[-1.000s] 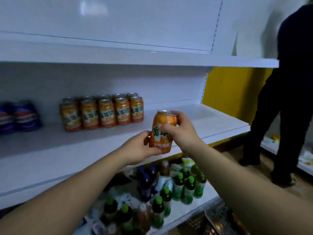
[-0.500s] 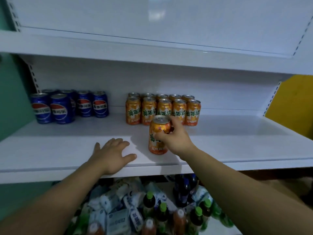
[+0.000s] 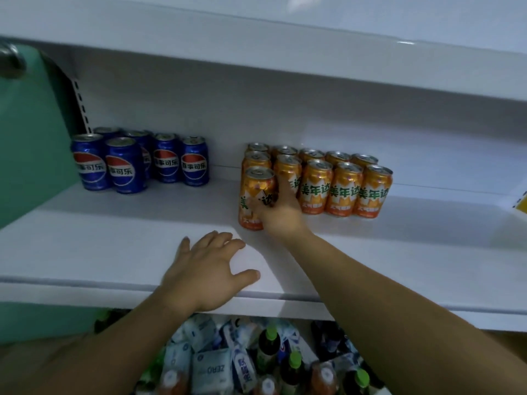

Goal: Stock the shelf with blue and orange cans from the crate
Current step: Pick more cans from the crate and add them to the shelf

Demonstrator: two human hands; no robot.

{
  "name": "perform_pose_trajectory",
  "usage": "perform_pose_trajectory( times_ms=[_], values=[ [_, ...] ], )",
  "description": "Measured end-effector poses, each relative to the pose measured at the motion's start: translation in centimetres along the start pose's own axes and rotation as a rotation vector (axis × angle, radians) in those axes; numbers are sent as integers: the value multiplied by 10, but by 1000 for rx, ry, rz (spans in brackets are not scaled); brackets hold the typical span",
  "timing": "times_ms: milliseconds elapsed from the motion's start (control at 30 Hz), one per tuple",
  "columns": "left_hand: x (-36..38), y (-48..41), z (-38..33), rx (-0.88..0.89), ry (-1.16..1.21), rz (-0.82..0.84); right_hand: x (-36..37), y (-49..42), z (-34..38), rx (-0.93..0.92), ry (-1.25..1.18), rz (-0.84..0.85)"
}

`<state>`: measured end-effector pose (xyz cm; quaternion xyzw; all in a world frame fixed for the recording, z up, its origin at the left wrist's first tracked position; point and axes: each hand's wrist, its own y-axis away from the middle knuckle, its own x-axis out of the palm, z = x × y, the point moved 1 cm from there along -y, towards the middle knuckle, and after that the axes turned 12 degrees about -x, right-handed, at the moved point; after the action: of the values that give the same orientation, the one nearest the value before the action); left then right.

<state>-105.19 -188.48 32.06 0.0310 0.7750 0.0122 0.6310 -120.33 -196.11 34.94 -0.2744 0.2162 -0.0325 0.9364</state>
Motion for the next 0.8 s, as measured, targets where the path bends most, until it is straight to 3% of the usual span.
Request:
perform_pose_trajectory(
  times_ms=[333,467,633,800],
  values=[
    [1,-2,3,9,-9,0,14,-15,-12,26,81,-5],
    [-2,-2,2,2,12,13,7,3,-7,44,167,83],
    [-8,-2,3,-20,42,82,-65,38,-1,66,411,157],
    [-14,0,-41,57,136,141,-162,86,-10,262,641,114]
  ],
)
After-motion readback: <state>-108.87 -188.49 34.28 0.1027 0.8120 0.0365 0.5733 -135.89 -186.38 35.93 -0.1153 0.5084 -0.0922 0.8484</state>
